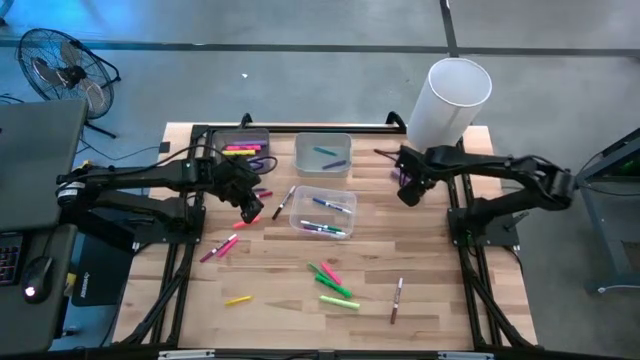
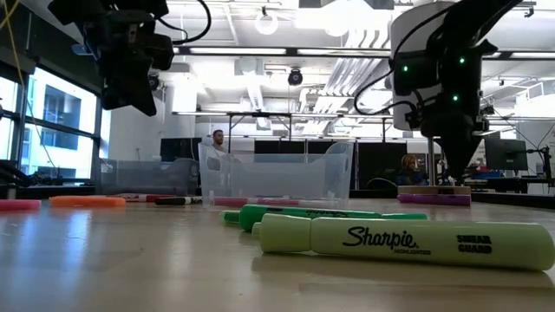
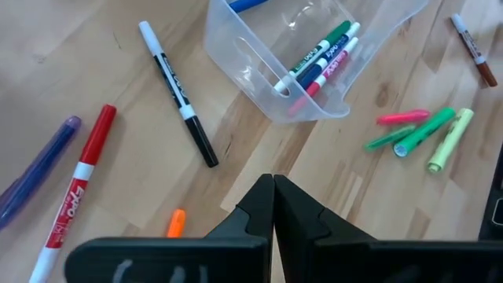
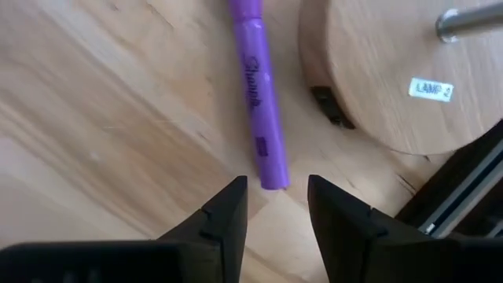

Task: Pick & Place Markers
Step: Put the purple highlighter into the black bin

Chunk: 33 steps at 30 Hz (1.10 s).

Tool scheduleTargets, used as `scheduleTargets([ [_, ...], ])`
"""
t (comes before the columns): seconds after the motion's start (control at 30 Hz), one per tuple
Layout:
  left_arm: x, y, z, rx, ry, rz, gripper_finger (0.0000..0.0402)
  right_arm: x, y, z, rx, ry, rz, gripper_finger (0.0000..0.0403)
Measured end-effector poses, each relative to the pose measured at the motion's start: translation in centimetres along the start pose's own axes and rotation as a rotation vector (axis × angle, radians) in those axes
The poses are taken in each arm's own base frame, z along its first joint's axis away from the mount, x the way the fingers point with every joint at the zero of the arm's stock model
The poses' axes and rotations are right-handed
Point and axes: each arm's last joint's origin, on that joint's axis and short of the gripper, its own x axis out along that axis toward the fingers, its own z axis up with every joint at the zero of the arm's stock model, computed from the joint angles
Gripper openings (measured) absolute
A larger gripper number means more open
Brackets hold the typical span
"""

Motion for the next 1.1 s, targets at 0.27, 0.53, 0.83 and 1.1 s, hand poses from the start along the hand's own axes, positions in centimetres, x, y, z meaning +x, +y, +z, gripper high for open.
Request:
scheduleTargets([
  [0.27,0.0,0.0,0.0,-0.028,0.0,0.0,0.0002,2.5,0.0,0.8,-0.006,0.129,0.021,0.0124],
  [0.53,0.0,0.0,0.0,-0.044,0.002,-0.002,0.0002,3.9,0.3,1.6,-0.016,0.108,-0.044,0.0124],
  [0.83,0.0,0.0,0.0,-0.062,0.007,-0.012,0.0002,5.1,0.0,2.3,-0.07,0.12,-0.024,0.0124],
  [1.1,0.0,0.0,0.0,-0.073,0.006,-0.013,0.0002,6.4,0.8,2.4,-0.046,0.186,0.014,0.011],
])
